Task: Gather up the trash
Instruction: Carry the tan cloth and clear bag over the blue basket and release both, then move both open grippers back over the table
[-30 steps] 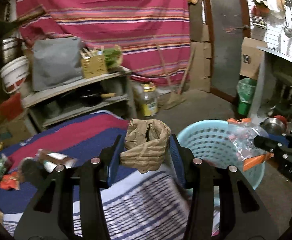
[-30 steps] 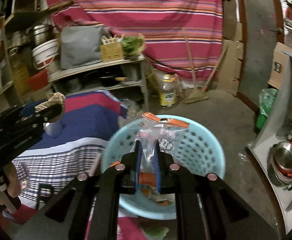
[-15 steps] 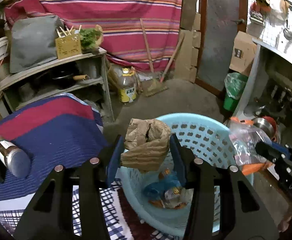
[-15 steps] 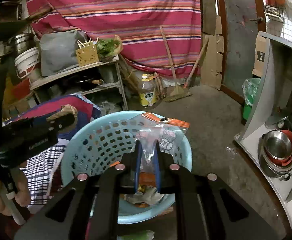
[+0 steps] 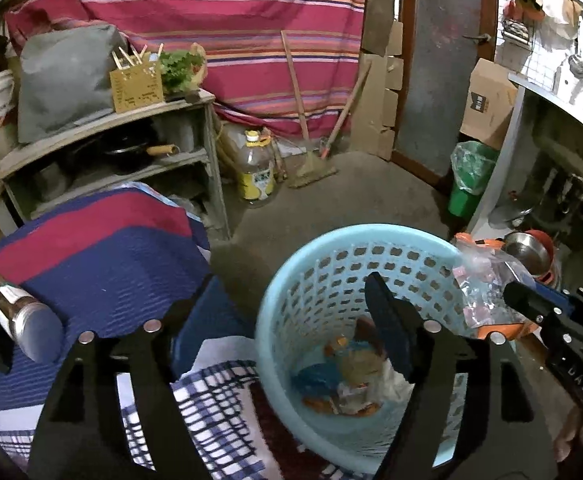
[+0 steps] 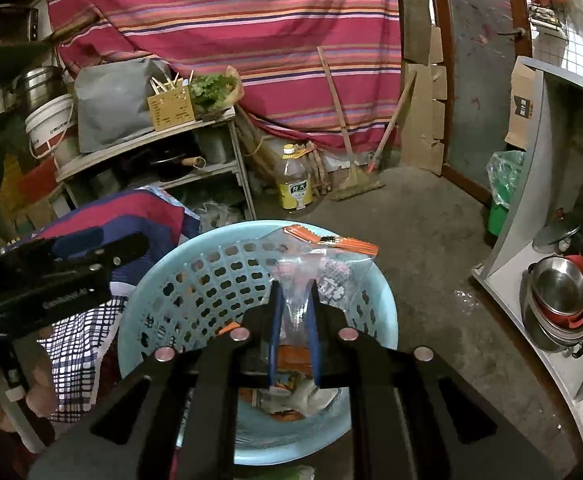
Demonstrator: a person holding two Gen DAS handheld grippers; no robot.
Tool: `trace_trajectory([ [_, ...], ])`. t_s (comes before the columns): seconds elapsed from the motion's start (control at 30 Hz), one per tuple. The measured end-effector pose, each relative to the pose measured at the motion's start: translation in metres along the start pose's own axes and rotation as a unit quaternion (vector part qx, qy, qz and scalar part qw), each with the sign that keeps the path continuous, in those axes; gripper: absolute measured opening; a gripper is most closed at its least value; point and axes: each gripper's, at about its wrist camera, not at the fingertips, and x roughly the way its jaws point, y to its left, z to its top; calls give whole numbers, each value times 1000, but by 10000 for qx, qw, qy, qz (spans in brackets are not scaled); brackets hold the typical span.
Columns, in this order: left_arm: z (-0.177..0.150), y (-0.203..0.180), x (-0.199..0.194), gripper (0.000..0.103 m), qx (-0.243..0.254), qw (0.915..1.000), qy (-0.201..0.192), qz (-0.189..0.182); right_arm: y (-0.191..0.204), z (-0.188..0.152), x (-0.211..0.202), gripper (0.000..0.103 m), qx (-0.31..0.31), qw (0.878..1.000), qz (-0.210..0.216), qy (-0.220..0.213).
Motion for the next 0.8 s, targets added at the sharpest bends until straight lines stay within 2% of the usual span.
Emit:
trace_trajectory([
  [0.1, -2, 2, -3, 79, 78, 9996, -84, 266, 3, 1, 2, 12, 30, 10000, 2, 28],
  [0.33, -10, 14, -6, 83, 178, 9987, -98, 471, 5, 4, 19, 13, 126, 9999, 5, 75],
  [0.5, -11, 29, -12, 86, 112, 9984, -145, 534, 12, 4, 34, 17, 154, 9998, -17, 154],
  [0.53, -11, 33, -14, 86, 147, 9979, -193, 602, 13, 3, 36, 24, 158, 9997, -35, 166],
  [0.57, -11, 36, -16, 87, 159, 9975, -215, 647, 14, 3, 38, 42, 166, 9997, -44, 176],
  [0.63, -11, 43, -20, 87, 111, 9974, -222, 672, 17, 1, 40, 62, 182, 9996, -152, 170],
  [0.73, -14, 56, -29, 89, 26, 9972, -185, 722, 24, -1, 36, 62, 135, 9993, -275, 197],
  [0.8, -18, 63, -38, 89, 171, 9961, -154, 857, 30, 0, 28, 69, 42, 9994, -322, 133],
])
